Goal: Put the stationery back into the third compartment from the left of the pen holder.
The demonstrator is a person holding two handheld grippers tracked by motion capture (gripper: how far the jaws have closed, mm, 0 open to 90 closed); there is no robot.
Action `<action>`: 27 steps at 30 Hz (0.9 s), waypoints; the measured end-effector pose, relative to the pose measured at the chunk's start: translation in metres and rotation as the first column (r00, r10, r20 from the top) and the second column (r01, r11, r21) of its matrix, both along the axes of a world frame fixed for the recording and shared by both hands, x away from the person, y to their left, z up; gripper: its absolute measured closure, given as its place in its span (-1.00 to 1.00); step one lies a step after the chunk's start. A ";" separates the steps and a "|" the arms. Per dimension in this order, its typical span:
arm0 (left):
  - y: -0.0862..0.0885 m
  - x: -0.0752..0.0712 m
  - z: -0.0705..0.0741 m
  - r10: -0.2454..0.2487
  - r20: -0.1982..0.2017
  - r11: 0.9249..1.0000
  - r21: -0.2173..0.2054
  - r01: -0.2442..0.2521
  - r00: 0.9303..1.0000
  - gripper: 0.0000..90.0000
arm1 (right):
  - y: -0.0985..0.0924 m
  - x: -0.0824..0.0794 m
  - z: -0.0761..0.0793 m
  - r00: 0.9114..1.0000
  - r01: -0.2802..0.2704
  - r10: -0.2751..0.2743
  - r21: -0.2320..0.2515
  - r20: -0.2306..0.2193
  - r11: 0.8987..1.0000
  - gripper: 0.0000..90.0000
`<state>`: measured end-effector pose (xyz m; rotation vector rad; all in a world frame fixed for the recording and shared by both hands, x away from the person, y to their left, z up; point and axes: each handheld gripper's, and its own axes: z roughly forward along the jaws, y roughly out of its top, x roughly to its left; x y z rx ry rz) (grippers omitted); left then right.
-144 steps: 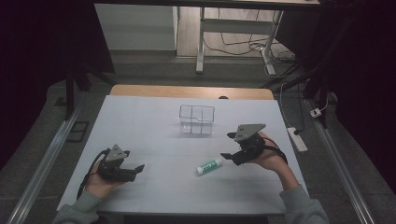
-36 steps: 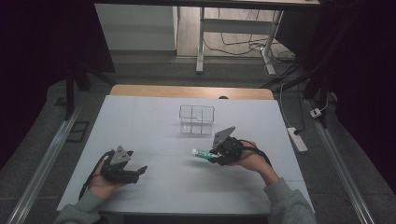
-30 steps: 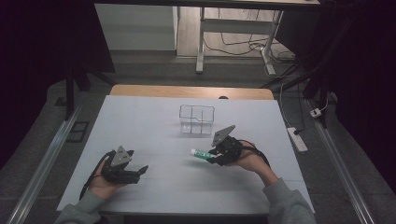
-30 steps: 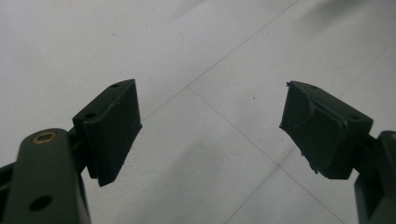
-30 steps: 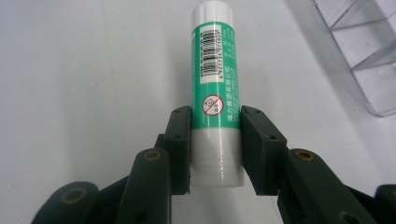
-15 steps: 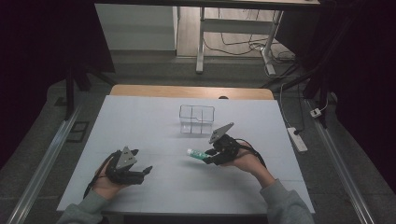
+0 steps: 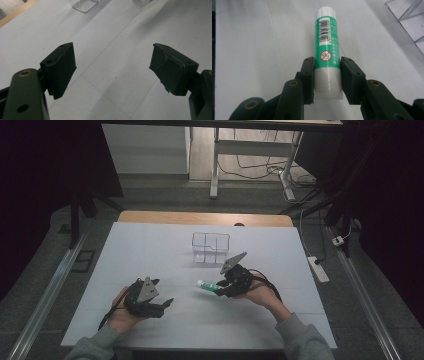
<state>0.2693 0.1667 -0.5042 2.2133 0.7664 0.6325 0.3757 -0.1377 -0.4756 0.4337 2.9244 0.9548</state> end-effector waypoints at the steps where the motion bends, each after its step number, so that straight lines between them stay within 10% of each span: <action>1: -0.002 0.000 0.000 -0.003 0.001 1.000 0.005 0.003 1.000 -0.54 | 0.000 0.000 0.000 1.000 0.004 -0.004 0.002 -0.001 1.000 0.42; 27: -0.038 0.011 0.000 -0.096 0.029 0.991 0.094 0.093 0.995 -0.51 | 0.011 0.000 -0.006 0.997 0.036 -0.034 0.024 -0.066 0.999 0.42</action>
